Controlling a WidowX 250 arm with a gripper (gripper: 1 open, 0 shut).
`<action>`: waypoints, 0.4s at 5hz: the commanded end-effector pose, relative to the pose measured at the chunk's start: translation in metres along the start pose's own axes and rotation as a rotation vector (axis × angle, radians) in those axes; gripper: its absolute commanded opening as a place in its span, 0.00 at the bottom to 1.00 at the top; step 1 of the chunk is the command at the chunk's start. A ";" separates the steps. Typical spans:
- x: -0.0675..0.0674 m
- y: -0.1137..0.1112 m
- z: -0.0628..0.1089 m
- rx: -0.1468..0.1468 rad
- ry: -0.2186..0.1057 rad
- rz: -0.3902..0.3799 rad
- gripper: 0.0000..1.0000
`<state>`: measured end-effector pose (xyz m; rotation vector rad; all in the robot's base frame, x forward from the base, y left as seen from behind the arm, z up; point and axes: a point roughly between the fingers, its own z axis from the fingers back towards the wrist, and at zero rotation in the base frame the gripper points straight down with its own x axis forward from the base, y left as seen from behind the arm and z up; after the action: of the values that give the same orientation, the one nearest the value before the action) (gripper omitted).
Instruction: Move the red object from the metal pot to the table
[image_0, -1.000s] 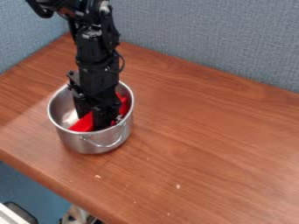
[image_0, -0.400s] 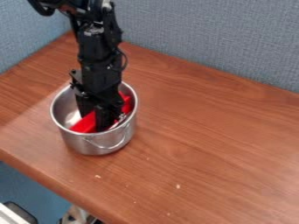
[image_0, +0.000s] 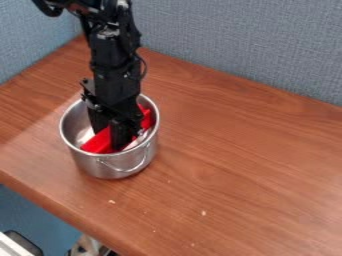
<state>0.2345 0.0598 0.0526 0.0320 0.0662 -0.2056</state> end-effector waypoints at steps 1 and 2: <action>0.007 0.001 0.018 0.028 -0.061 -0.006 0.00; 0.007 0.000 0.020 0.025 -0.064 -0.007 0.00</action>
<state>0.2341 0.0586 0.0585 0.0305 0.0561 -0.2043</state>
